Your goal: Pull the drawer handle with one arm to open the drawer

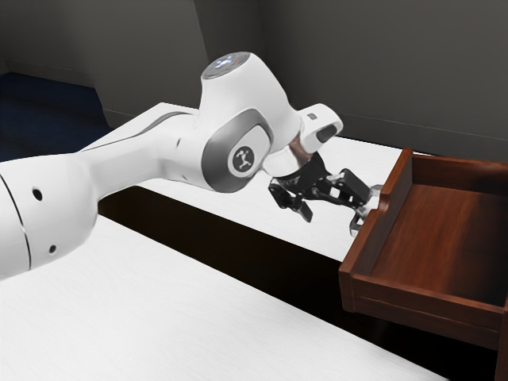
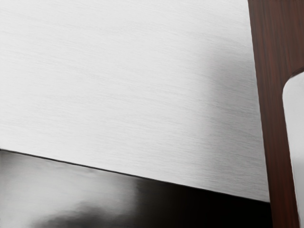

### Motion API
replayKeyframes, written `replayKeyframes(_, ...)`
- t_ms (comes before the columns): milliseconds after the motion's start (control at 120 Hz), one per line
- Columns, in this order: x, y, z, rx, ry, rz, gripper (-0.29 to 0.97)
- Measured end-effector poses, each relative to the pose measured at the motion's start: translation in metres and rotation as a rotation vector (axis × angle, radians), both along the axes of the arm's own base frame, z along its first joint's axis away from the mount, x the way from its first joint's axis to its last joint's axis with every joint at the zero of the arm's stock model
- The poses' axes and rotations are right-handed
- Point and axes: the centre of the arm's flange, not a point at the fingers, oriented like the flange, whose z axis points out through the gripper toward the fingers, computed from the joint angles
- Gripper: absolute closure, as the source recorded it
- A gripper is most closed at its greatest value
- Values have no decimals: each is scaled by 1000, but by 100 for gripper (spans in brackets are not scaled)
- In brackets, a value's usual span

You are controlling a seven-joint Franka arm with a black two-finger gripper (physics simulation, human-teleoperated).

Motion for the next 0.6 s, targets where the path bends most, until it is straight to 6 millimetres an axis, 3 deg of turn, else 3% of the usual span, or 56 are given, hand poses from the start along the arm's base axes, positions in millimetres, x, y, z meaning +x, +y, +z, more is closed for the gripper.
replayKeyframes(600, 1, -9, 1, -6, -20, -13, 0)
